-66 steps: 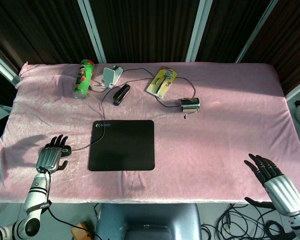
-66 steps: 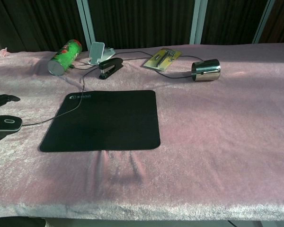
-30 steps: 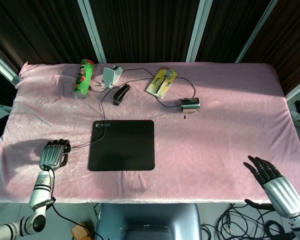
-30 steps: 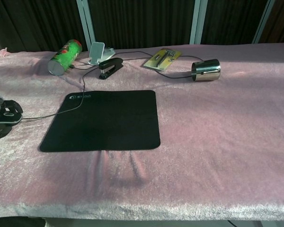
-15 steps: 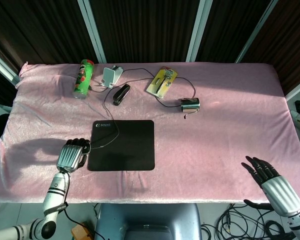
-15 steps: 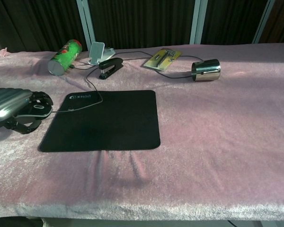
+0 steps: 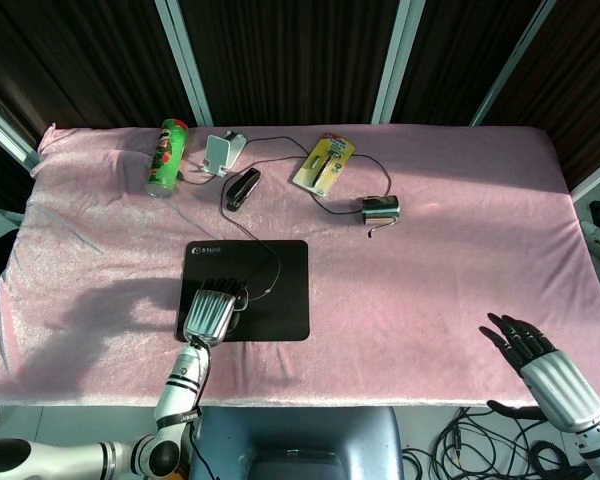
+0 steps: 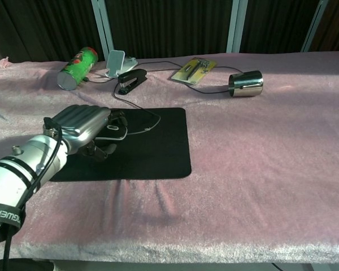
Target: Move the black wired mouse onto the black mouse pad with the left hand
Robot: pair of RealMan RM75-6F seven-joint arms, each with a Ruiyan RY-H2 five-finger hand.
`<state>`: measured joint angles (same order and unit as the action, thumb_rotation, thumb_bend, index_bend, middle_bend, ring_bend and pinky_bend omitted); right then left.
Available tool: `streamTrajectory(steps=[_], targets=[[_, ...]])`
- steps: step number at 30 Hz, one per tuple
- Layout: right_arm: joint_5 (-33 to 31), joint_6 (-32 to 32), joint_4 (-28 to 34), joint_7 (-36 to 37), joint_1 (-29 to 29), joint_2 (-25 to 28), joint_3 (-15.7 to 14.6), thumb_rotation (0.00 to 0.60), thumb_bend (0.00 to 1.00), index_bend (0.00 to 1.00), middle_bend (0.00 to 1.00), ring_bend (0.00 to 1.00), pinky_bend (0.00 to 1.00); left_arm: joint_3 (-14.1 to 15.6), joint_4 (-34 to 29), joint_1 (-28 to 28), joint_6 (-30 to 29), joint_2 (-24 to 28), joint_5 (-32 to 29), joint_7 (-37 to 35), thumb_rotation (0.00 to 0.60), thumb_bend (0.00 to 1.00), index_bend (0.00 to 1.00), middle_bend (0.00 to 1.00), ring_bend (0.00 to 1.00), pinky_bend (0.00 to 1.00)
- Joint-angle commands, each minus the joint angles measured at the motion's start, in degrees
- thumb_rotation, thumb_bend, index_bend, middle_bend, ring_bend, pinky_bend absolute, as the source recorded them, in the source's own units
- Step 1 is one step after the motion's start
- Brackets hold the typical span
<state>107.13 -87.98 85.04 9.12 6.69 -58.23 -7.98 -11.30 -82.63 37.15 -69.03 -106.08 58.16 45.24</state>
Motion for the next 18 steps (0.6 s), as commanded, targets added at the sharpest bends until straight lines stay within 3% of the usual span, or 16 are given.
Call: streamTrajectory(steps=[1,4,6,8,18], targets=[[0.04,0.1,0.03,-0.03,0.08,0.03,-0.04,0.6,0.07,0.0,0.0,0.0,0.25,-0.53,1.98,0.12,-1.89,-2.61,0.15,-0.86,0.6,0.62,0.41,0.49,0.36,0.52],[0.11,0.28,0.08,-0.02,0.19,0.1,-0.13,0.6,0.07,0.0,0.0,0.0,0.25,-0.19,3.34,-0.2,-1.21,-4.02,-0.31,-2.48,0.6,0.53,0.27,0.31,0.26,0.46],[0.09,0.29,0.11,-0.03,0.21,0.12,-0.14,0.6,0.07,0.0,0.0,0.0,0.25,-0.08,3.19,-0.3,-0.15,-3.88,-1.48,-2.38,0.6,0.47,0.13,0.13,0.13,0.36],[0.01,0.34,0.14,-0.02,0.26,0.1,-0.11,0.6,0.07,0.0,0.0,0.0,0.25,0.05,2.95,-0.29,0.65,-3.45,-2.4,-1.87,0.6,0.42,0.04,0.02,0.03,0.32],[-0.16,0.76,0.41,-0.83,0.35,0.03,-0.16,0.6,0.07,0.0,0.0,0.0,0.25,1.12,-2.26,-1.1,1.07,1.45,-3.82,-0.19,0.6,0.32,0.0,0.0,0.0,0.29]])
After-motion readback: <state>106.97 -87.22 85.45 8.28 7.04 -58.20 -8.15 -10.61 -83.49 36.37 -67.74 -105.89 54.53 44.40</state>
